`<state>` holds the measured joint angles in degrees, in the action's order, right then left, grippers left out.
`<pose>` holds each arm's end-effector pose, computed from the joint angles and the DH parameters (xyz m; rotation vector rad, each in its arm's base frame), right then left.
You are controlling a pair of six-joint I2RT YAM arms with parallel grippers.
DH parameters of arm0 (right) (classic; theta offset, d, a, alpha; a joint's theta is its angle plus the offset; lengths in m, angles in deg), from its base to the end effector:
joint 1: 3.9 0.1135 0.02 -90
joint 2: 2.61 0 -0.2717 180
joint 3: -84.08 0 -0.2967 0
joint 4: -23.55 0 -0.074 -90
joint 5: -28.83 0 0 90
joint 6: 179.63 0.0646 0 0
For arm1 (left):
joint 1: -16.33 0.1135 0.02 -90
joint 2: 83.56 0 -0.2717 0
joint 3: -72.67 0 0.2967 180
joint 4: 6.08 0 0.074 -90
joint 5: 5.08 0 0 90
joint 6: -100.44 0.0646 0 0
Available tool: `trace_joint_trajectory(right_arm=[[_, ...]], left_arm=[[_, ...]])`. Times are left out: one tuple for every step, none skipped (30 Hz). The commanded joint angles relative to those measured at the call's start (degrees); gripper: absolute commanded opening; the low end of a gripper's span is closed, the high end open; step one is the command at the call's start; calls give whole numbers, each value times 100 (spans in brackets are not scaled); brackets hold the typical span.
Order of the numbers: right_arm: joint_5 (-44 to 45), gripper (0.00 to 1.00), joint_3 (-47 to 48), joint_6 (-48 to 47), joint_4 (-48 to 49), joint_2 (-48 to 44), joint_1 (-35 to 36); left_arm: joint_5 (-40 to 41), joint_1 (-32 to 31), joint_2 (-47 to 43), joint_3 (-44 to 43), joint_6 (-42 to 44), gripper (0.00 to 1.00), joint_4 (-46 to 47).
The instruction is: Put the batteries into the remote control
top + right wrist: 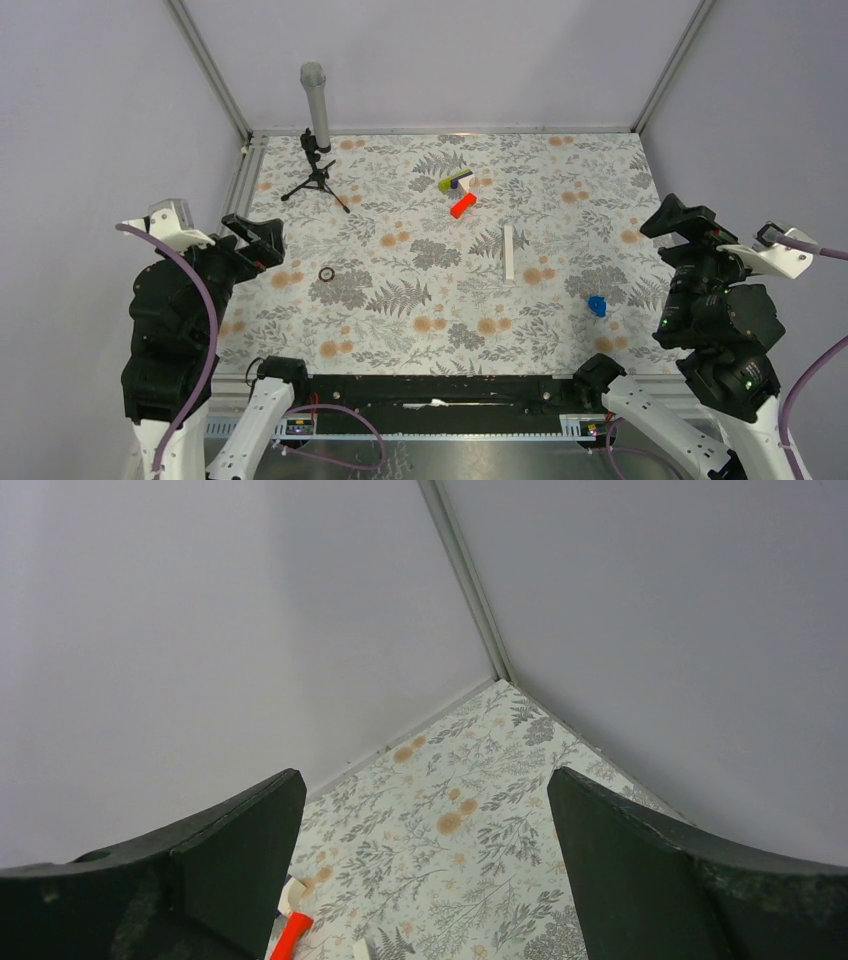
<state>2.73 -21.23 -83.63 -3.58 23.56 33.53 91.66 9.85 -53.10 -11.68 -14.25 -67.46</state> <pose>0.0893 -0.0047 0.4930 0.6338 1.2593 -0.0386 0.0979 -0.0035 0.4729 -0.3573 1.6722 -0.3056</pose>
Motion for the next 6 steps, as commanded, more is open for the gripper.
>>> trace_joint_trajectory(right_arm=[[-6,99,-98,112,366,124,-17],[-21,100,-126,173,363,158,-16],[-45,100,-150,223,360,181,-16],[-78,100,-177,252,360,204,-16],[-110,100,-192,279,365,228,-19],[-134,100,-208,293,363,249,-20]], left_arm=[[41,24,109,4,-92,99,169],[12,24,115,8,-80,99,180],[6,24,122,-2,-59,99,192],[61,24,143,-20,-47,99,191],[112,24,142,-34,-45,99,178],[132,24,134,-43,-41,99,179]])
